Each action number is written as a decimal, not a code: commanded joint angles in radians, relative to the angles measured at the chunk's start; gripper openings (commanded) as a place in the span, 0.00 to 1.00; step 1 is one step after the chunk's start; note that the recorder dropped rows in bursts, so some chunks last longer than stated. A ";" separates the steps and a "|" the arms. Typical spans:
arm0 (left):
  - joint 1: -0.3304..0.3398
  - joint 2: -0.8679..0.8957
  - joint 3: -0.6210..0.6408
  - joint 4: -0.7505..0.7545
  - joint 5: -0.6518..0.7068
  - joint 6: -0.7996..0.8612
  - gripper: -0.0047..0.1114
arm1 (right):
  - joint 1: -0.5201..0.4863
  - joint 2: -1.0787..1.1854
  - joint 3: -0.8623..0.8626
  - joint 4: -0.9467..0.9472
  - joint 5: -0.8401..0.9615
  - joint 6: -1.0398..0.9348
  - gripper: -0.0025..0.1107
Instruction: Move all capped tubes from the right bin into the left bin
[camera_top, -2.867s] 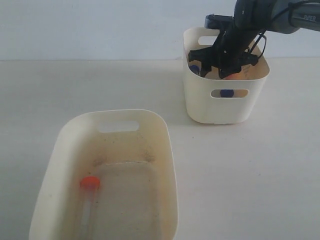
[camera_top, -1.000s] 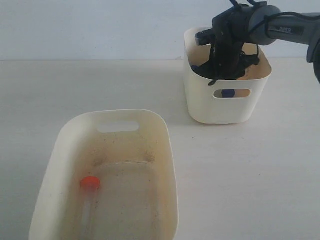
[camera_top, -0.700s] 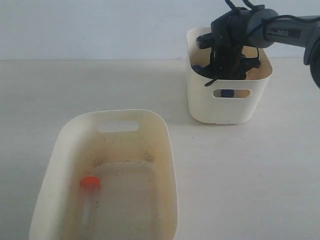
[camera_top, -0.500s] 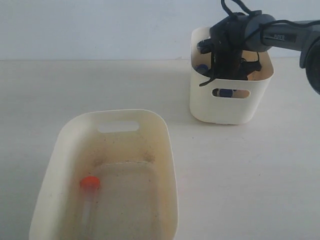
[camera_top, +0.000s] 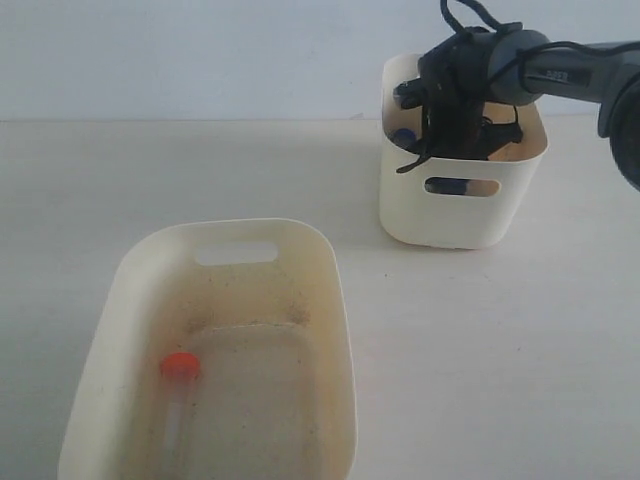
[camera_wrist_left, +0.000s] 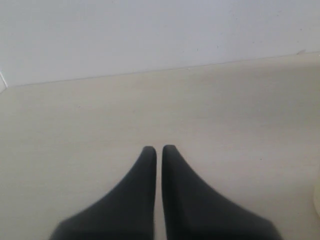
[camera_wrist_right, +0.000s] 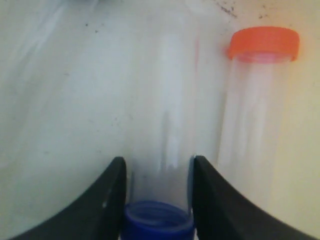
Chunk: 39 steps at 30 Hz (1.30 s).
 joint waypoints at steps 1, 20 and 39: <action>0.001 -0.002 -0.004 -0.007 -0.015 -0.012 0.08 | -0.007 -0.070 -0.006 0.005 0.034 0.007 0.02; 0.001 -0.002 -0.004 -0.007 -0.015 -0.012 0.08 | 0.003 -0.602 0.227 0.380 0.141 -0.134 0.02; 0.001 -0.002 -0.004 -0.007 -0.015 -0.012 0.08 | 0.642 -0.931 0.925 0.645 -0.334 0.054 0.52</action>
